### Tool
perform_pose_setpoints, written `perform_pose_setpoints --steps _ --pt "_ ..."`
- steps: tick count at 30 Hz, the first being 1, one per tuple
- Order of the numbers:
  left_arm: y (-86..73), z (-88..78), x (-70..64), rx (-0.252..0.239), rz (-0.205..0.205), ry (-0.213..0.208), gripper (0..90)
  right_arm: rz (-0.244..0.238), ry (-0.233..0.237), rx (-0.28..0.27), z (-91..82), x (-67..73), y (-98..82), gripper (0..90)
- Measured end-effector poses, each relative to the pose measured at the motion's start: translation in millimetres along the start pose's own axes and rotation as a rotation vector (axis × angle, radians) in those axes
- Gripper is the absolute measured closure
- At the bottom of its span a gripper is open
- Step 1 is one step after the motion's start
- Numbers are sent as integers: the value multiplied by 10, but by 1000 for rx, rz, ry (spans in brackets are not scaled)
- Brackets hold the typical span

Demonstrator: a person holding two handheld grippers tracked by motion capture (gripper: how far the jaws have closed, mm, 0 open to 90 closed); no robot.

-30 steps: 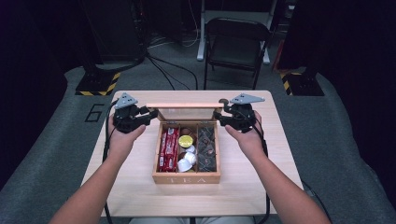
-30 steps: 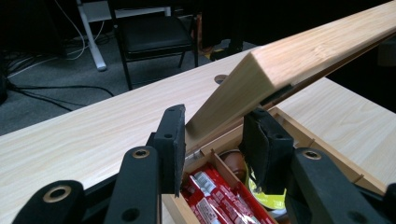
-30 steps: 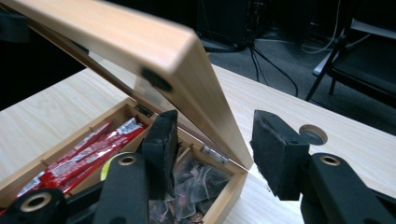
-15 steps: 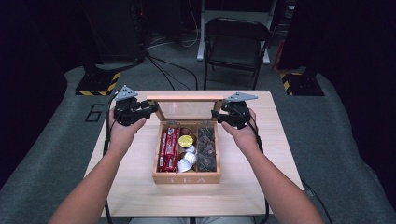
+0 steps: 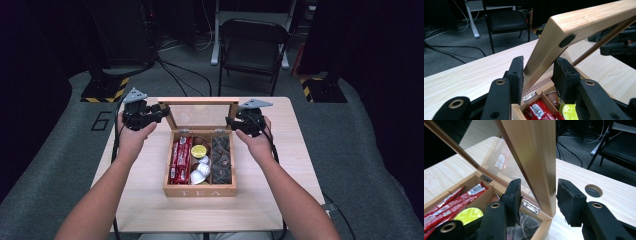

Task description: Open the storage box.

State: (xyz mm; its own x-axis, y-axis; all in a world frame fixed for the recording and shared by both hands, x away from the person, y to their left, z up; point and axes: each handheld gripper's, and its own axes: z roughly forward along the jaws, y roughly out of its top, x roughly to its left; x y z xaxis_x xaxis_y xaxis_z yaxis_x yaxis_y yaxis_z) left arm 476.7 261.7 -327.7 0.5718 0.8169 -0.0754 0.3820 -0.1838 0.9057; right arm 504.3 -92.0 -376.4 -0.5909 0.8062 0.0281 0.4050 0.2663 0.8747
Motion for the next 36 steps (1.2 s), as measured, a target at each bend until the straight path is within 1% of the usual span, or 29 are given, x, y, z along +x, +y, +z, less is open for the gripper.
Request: perform_pose_setpoints --steps 1,2,3,6,10,16,18,21,25,26,29,30,36 --pt "8 6 3 1 1 3 610 -7 -1 -2 13 -9 -2 541" --pt "13 8 4 2 0 4 611 3 -1 1 24 -10 -5 541" --pt "18 13 4 2 -3 4 612 -2 -2 0 35 -17 -7 542" --pt "23 22 11 -1 -4 6 612 13 -1 1 63 -22 -21 553" --pt "29 28 18 -1 -6 6 613 7 -2 12 102 -41 -48 553" --pt "47 42 31 4 -6 6 614 20 -4 26 155 -57 -85 565" --pt "59 55 30 0 -18 10 614 18 -8 31 180 -68 -98 575" --pt "63 60 35 0 -15 11 615 19 -10 34 196 -75 -106 578" --pt "68 70 38 -3 -22 14 615 17 -14 41 228 -90 -125 591" --pt "69 71 39 -4 -22 15 615 26 -16 44 236 -86 -130 593" --pt "75 74 44 -1 -21 13 616 23 -19 46 254 -96 -139 593" --pt "79 75 44 2 -20 14 616 29 -21 49 257 -95 -142 593" --pt "85 88 55 -1 -20 15 618 26 -17 43 283 -104 -142 612"
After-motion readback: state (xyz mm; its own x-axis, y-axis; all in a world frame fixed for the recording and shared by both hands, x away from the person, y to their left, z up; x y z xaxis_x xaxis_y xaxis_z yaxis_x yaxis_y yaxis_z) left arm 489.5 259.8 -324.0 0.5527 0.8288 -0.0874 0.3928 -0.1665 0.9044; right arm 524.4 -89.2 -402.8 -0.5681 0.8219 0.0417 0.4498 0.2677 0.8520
